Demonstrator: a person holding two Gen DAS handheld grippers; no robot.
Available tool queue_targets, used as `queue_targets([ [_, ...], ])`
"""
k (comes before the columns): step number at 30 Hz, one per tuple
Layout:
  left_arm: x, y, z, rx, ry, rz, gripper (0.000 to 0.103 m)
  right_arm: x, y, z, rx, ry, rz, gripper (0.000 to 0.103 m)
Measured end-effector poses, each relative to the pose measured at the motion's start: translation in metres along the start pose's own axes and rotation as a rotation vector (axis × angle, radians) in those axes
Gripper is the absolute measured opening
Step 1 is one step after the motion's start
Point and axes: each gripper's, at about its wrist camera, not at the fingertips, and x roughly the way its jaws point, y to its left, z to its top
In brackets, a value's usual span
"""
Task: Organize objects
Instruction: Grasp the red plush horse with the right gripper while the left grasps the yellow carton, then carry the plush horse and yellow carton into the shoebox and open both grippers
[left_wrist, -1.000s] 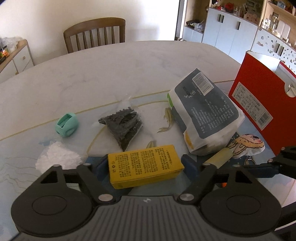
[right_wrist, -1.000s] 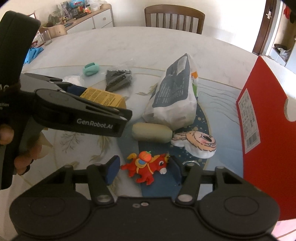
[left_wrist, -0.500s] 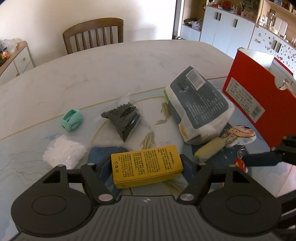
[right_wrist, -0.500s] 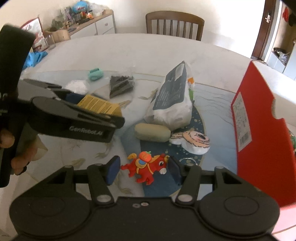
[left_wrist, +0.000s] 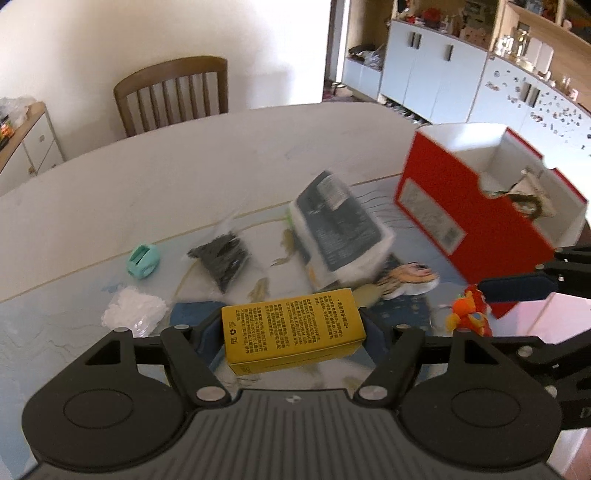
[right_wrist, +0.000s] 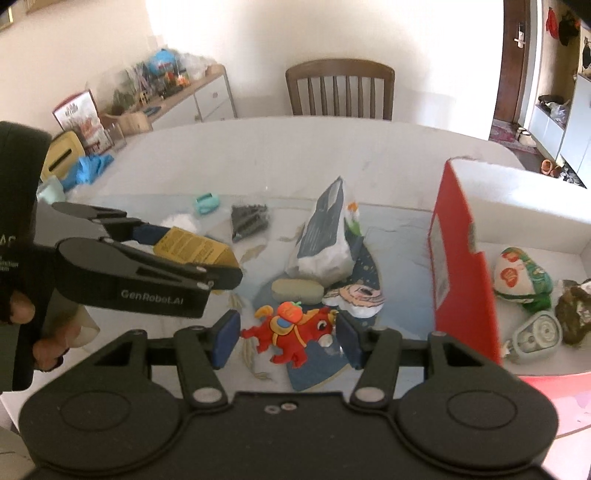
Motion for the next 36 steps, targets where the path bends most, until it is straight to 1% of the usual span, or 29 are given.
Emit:
queue_targets([
  [6,-0.024,-0.027,0.008,0.064,-0.029,-0.016,0.075,-0.026,-0.009,0.001,0.01,-0.037,0.01,0.055],
  [17,-0.052,-0.072,0.026,0.108,-0.075,-0.043,0.075,-0.068,-0.046,0.012,0.039,-0.099,-0.008,0.055],
  [21,-0.055,-0.089,0.035,0.113,-0.091,-0.048,0.075,-0.081,-0.061,0.016,0.034,-0.13,-0.027,0.055],
  [27,-0.055,-0.12,0.051,0.141,-0.108,-0.06,0.075,-0.097,-0.094,0.024,0.037,-0.171,-0.064,0.056],
  [36,-0.035,-0.173,0.079,0.189,-0.109,-0.082,0.075,-0.102,-0.152,0.028,0.059,-0.174,-0.117,0.056],
])
